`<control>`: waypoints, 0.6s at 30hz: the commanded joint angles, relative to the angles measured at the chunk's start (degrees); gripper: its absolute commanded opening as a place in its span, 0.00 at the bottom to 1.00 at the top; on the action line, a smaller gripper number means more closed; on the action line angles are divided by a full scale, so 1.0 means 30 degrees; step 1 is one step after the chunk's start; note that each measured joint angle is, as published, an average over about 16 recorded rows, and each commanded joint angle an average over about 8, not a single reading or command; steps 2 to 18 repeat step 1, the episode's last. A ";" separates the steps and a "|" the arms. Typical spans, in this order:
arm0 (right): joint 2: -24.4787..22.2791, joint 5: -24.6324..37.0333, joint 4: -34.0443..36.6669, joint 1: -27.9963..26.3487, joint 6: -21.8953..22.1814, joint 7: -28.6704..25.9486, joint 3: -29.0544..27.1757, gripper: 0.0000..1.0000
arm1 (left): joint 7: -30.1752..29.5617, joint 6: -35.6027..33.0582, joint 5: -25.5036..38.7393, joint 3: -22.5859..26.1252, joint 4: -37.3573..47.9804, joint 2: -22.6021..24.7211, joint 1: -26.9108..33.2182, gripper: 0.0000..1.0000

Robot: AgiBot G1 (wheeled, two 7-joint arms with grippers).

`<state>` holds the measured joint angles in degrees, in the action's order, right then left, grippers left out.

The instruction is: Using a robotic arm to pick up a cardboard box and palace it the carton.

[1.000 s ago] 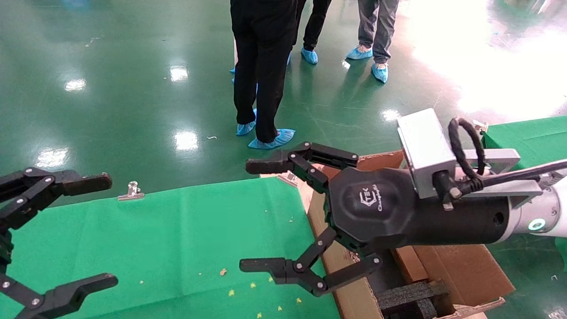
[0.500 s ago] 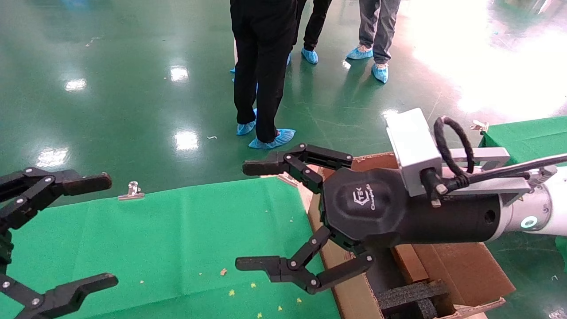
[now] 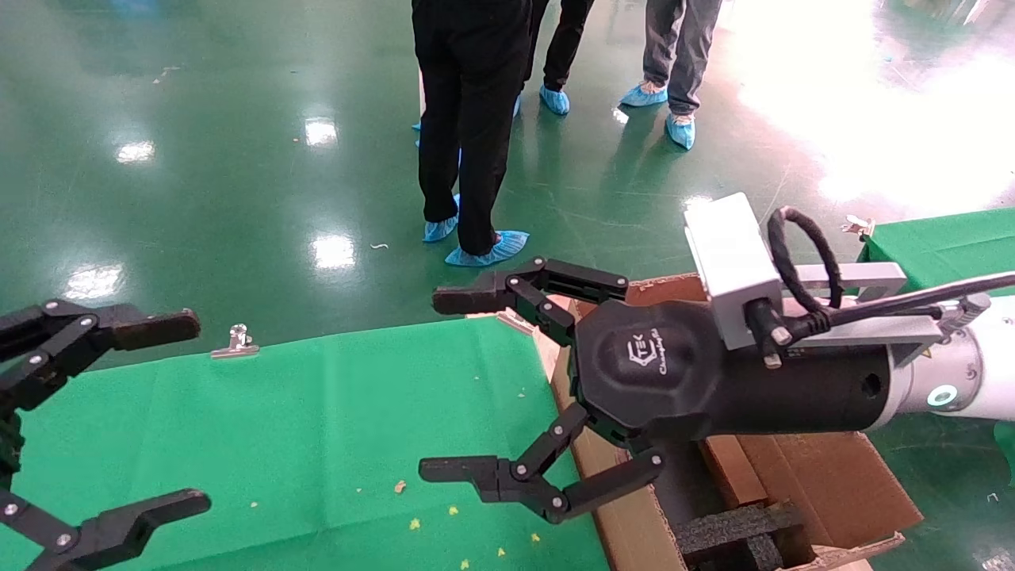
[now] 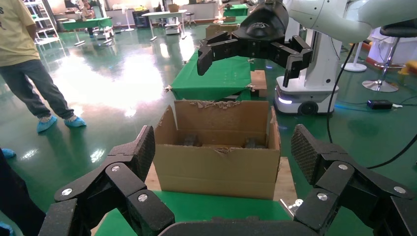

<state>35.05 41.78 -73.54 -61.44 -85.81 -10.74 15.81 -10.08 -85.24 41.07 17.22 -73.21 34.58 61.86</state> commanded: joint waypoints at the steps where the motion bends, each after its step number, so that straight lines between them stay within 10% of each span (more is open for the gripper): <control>1: -0.0004 0.0008 -0.0004 -0.0023 0.0029 -0.0006 0.0037 1.00 | 0.0000 -0.0001 0.0000 0.0000 0.0000 0.0000 0.0000 1.00; 18: -0.0004 0.0008 -0.0004 -0.0023 0.0029 -0.0006 0.0037 1.00 | 0.0000 -0.0001 0.0000 0.0000 0.0000 0.0000 0.0000 1.00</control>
